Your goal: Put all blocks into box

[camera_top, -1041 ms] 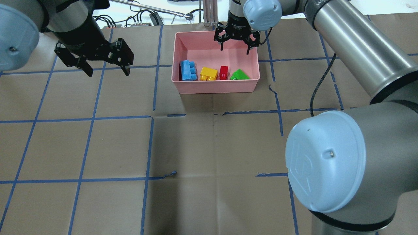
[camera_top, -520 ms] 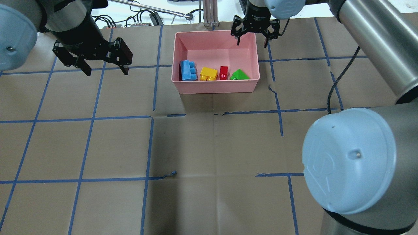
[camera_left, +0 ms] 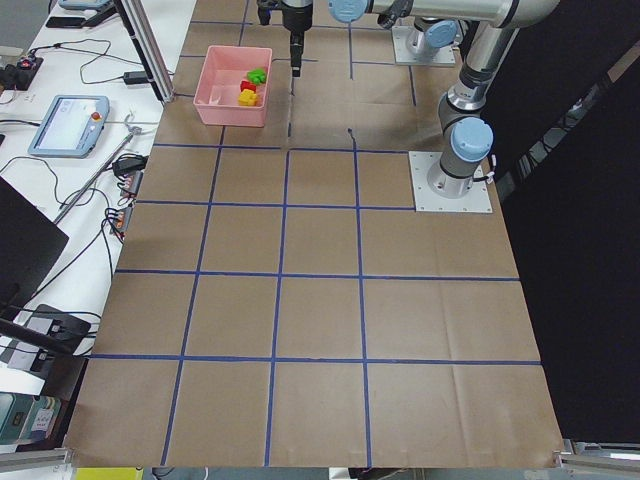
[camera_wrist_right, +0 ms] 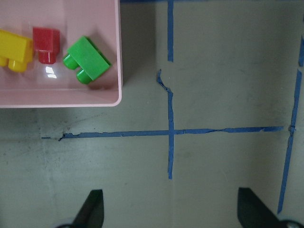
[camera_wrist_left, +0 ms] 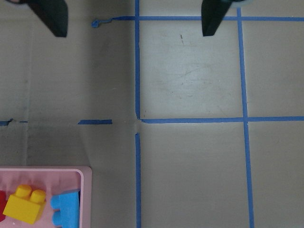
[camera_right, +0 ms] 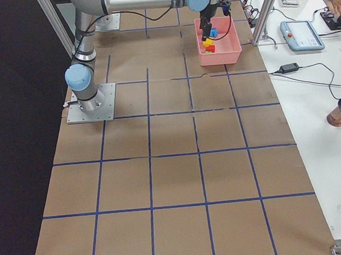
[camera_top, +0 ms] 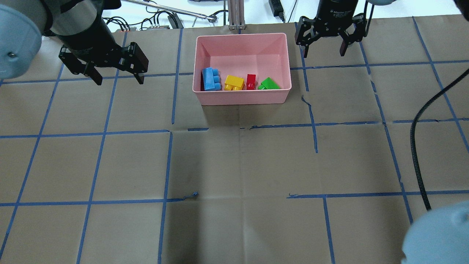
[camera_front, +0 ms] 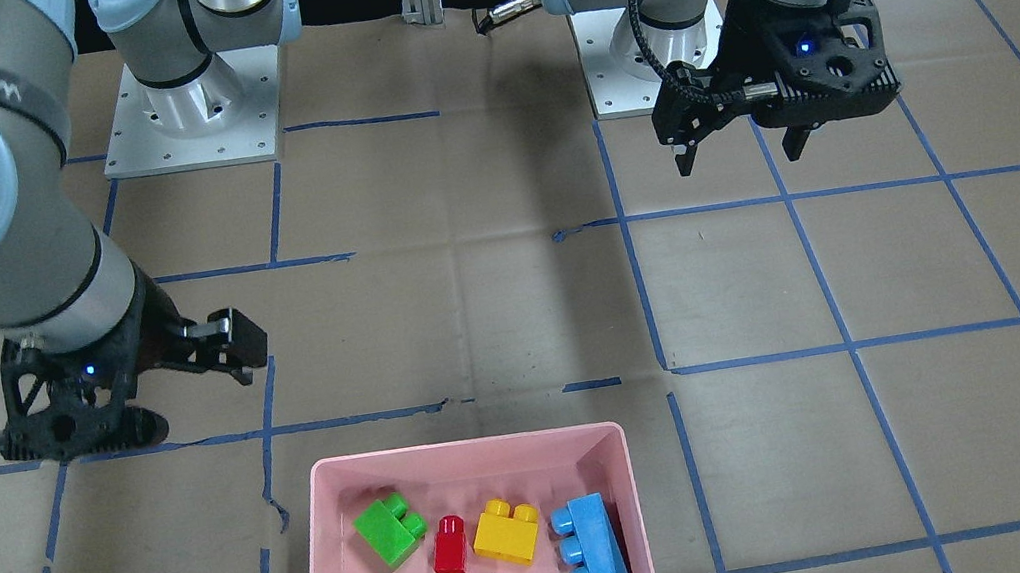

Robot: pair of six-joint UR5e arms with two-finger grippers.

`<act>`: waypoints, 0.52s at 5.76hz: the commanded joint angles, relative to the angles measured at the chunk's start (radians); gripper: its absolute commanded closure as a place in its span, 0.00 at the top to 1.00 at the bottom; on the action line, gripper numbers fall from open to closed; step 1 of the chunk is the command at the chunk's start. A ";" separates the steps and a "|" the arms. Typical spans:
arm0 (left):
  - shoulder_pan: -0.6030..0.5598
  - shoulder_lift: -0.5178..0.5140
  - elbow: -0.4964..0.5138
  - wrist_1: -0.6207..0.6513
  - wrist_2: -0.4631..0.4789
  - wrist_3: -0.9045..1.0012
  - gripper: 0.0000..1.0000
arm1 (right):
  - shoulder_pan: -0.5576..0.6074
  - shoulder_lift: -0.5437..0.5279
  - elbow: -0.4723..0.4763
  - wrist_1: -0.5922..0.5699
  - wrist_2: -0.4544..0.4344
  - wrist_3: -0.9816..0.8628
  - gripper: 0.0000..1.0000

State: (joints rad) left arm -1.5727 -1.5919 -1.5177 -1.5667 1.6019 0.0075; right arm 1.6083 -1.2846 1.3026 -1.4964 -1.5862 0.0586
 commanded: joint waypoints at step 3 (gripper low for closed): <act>0.000 0.001 -0.001 -0.001 0.001 0.000 1.00 | 0.001 -0.254 0.241 -0.012 -0.008 0.013 1.00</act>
State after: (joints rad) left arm -1.5734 -1.5908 -1.5186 -1.5677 1.6030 0.0077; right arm 1.6056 -1.5219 1.5342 -1.5077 -1.5924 0.0617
